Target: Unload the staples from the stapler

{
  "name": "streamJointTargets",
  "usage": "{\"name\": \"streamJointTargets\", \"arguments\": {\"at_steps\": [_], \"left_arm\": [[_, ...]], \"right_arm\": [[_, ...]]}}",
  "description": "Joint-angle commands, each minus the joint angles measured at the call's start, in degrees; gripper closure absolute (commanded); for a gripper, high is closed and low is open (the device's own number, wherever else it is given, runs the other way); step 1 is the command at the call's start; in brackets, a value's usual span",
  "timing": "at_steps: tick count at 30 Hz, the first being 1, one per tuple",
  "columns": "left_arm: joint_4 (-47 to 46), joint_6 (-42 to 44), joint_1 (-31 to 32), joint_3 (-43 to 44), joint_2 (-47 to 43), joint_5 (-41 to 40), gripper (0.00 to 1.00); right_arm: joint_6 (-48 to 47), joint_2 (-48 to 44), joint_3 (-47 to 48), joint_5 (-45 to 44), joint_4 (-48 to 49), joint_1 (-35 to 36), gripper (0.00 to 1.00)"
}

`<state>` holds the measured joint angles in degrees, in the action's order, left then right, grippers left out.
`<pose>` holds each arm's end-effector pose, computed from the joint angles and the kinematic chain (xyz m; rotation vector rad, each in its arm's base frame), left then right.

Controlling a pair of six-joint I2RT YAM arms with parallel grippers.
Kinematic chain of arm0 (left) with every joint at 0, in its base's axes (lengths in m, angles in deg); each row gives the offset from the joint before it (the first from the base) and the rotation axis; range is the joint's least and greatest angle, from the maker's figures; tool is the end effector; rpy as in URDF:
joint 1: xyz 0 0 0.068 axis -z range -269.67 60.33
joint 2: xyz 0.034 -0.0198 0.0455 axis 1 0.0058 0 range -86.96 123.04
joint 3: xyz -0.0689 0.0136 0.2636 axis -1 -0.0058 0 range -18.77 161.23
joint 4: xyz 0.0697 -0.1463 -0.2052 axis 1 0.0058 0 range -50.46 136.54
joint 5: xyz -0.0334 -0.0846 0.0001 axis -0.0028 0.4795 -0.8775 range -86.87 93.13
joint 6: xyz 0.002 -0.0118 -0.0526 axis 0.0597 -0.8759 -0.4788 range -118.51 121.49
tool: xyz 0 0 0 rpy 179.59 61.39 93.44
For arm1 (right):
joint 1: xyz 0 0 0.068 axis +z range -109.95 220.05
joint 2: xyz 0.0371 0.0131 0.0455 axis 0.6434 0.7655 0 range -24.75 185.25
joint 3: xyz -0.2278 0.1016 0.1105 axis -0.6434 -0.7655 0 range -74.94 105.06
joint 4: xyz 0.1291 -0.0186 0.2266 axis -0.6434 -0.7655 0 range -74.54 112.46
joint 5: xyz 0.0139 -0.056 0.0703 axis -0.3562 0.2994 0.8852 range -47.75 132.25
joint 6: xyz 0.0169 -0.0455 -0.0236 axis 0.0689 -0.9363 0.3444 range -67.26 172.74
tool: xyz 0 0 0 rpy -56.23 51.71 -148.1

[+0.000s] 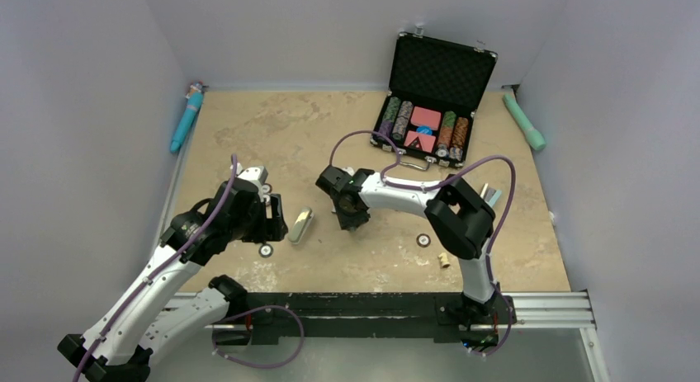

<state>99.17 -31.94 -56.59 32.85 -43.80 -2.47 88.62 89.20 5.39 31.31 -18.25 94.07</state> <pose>0.1106 -0.0678 0.3042 -0.0508 2.4969 -0.3802 0.2368 0.3147 0.1641 -0.4070 2.7838 0.0827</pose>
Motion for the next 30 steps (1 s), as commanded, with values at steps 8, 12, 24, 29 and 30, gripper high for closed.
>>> {"name": "streamJointTargets", "arguments": {"at_steps": [8,12,24,29,30], "left_arm": [[-0.66,-0.36,0.23,-0.19,-0.35,-0.31,0.23],[-0.75,-0.28,0.25,-0.21,-0.35,-0.1,0.23],[-0.63,0.04,0.23,-0.12,-0.74,0.24,0.24],[-0.4,0.01,0.67,-0.18,-1.83,-0.36,0.24],[-0.39,-0.05,0.78,-0.15,-1.86,-0.46,0.24]], "right_arm": [[0.32,-1.1,-0.62,0.13,-0.29,1.37,0.68],[0.28,-0.4,-0.78,-0.24,-0.26,1.32,0.69],[1.5,-0.18,-2.1,-1.55,-0.59,1.38,0.83],[1.89,-1.83,-2.12,-1.38,-1.68,1.35,0.89],[1.87,-2.36,-2.23,-1.3,-1.79,1.4,0.9]]}}
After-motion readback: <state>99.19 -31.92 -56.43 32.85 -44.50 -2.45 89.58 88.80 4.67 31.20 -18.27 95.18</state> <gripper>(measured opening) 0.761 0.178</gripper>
